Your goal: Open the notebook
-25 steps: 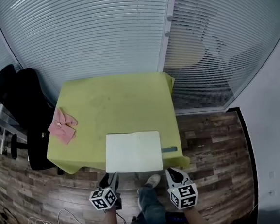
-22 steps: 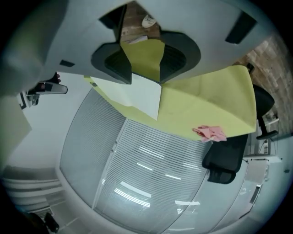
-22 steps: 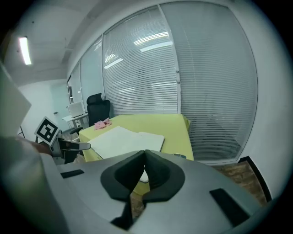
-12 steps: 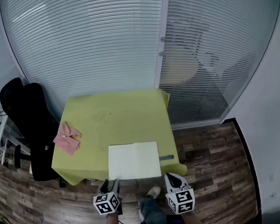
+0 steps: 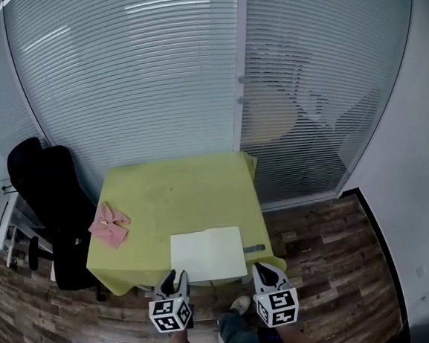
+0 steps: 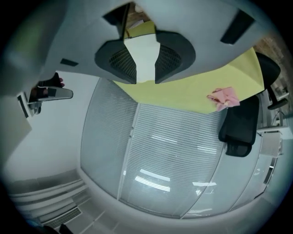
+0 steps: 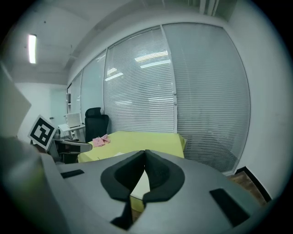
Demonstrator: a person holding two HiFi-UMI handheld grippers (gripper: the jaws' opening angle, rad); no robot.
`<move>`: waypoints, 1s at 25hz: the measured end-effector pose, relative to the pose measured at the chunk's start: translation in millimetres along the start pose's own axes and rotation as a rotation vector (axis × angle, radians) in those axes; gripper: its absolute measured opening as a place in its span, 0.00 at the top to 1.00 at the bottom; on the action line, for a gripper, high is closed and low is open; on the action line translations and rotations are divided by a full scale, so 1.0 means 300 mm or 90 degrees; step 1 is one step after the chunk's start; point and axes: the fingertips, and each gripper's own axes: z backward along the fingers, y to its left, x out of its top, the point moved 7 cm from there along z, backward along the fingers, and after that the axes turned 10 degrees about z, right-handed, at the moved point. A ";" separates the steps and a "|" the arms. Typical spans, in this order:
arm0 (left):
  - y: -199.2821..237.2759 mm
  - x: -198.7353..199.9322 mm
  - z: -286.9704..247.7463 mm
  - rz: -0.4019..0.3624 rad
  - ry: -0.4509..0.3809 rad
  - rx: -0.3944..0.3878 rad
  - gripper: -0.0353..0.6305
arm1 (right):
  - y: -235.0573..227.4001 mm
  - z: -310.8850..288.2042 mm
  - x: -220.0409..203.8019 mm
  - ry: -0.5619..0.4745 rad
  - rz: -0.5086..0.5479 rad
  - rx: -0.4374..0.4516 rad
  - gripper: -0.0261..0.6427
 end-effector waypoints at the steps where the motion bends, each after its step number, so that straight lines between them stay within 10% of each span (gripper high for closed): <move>1: -0.028 0.023 0.004 -0.010 -0.010 -0.012 0.74 | 0.001 0.003 0.011 -0.006 0.002 -0.003 0.94; 9: -0.162 0.143 0.029 -0.078 -0.050 -0.048 0.88 | 0.012 0.040 0.058 -0.037 0.019 -0.019 0.94; 25: -0.164 0.122 0.071 -0.060 -0.044 -0.061 0.91 | 0.022 0.089 0.045 -0.032 0.029 -0.025 0.94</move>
